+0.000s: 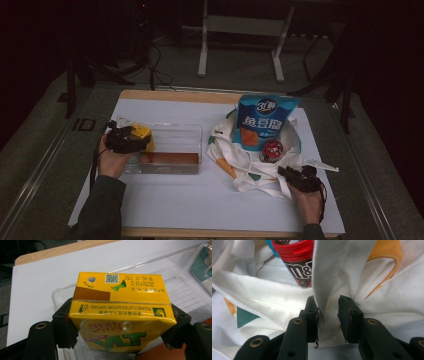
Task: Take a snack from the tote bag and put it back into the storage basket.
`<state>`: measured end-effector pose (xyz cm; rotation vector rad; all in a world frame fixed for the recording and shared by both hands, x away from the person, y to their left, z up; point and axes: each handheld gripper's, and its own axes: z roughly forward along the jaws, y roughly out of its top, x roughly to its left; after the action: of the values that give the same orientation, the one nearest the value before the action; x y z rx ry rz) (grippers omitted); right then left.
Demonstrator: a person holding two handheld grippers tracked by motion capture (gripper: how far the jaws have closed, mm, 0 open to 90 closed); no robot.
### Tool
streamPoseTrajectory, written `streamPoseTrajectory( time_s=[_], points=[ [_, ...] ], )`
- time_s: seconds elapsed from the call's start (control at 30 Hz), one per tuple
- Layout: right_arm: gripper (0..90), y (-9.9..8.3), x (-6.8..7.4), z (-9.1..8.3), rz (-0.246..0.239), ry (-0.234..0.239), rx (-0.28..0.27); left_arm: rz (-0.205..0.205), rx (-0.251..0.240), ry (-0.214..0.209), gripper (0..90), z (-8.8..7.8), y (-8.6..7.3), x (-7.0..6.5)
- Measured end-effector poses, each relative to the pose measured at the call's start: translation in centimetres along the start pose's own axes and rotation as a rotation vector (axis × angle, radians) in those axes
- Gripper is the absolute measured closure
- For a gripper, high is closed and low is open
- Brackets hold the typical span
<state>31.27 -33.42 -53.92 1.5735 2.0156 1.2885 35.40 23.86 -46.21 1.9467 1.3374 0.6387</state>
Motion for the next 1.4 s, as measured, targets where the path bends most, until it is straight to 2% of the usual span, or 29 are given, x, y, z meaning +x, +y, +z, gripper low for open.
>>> streamPoseTrajectory(
  time_s=[0.47,0.7,1.0,1.4],
  points=[
    [69.1,0.0,0.0,0.0,0.001,0.0,0.0,0.02,0.02,0.039,28.0,0.1,-0.9,0.0],
    [69.0,0.0,0.0,0.0,0.0,-0.001,0.0,0.0,0.029,0.039,27.7,-0.1,-1.3,0.2],
    [68.7,0.0,0.0,0.0,0.004,0.001,0.0,-0.025,0.031,0.076,27.1,-0.5,-1.5,-0.2],
    [68.7,0.0,0.0,0.0,0.002,0.0,0.0,-0.022,0.034,0.08,24.2,-1.3,-2.0,-0.5]
  ],
)
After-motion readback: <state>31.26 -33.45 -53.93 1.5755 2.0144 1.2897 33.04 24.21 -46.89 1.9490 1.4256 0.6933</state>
